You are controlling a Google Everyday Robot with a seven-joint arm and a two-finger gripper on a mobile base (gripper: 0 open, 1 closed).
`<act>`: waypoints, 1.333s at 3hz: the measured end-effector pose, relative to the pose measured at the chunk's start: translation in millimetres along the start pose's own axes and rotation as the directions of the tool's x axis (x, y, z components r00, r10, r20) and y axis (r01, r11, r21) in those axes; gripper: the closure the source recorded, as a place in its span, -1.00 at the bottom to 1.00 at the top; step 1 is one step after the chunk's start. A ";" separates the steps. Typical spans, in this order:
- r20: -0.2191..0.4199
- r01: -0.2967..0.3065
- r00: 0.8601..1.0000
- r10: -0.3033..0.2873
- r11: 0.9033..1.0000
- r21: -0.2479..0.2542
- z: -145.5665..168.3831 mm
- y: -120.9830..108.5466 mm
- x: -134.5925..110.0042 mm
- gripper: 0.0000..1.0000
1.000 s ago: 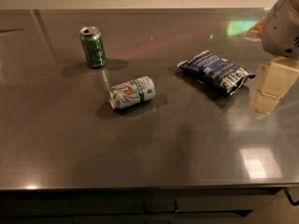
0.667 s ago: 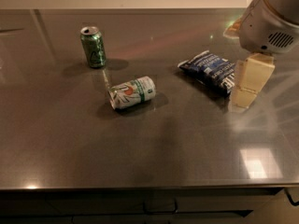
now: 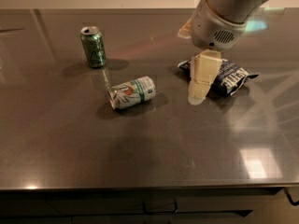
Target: Pick 7up can
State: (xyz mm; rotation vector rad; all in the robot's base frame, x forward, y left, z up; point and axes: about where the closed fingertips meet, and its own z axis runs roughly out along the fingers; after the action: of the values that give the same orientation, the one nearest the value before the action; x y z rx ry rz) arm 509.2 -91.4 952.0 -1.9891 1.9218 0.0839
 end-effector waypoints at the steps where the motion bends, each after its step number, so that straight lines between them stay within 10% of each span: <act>1: 0.018 0.085 0.996 -0.085 0.995 -0.052 26.0 -6.2 -28.6 -1.00; 4: 0.026 0.260 0.966 -0.259 0.951 -0.166 93.2 -6.0 -89.2 -1.00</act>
Offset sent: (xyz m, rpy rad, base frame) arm 0.0171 0.1028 -0.0410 -0.0263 0.0973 0.2947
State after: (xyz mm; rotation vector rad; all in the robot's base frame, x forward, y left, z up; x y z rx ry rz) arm 528.8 21.9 893.1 -2.3332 1.6811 0.1856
